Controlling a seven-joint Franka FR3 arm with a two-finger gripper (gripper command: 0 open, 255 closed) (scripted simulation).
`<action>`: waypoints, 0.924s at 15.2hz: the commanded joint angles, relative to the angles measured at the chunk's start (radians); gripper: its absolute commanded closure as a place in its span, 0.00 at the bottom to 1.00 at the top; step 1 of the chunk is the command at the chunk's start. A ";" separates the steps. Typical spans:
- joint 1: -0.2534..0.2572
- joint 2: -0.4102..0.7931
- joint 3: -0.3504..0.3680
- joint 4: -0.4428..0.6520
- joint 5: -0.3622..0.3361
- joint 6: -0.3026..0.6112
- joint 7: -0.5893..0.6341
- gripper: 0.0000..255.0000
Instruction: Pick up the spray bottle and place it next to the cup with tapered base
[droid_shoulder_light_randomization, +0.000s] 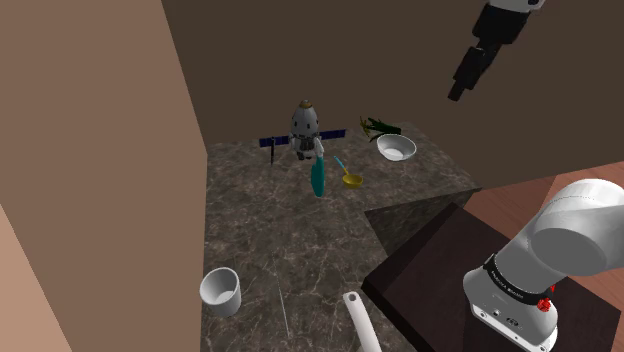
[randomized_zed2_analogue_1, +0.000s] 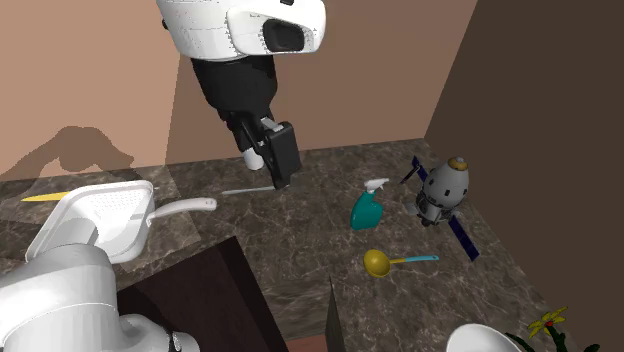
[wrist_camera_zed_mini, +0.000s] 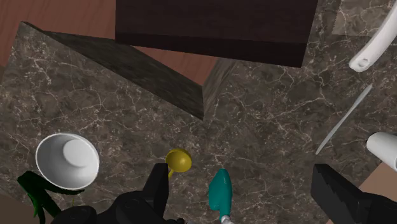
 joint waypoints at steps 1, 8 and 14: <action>0.000 0.000 0.000 0.000 0.000 0.000 0.000 0.00; -0.003 0.157 0.076 -0.061 0.016 0.221 0.095 0.00; -0.012 0.338 0.138 -0.056 0.007 0.396 0.182 0.00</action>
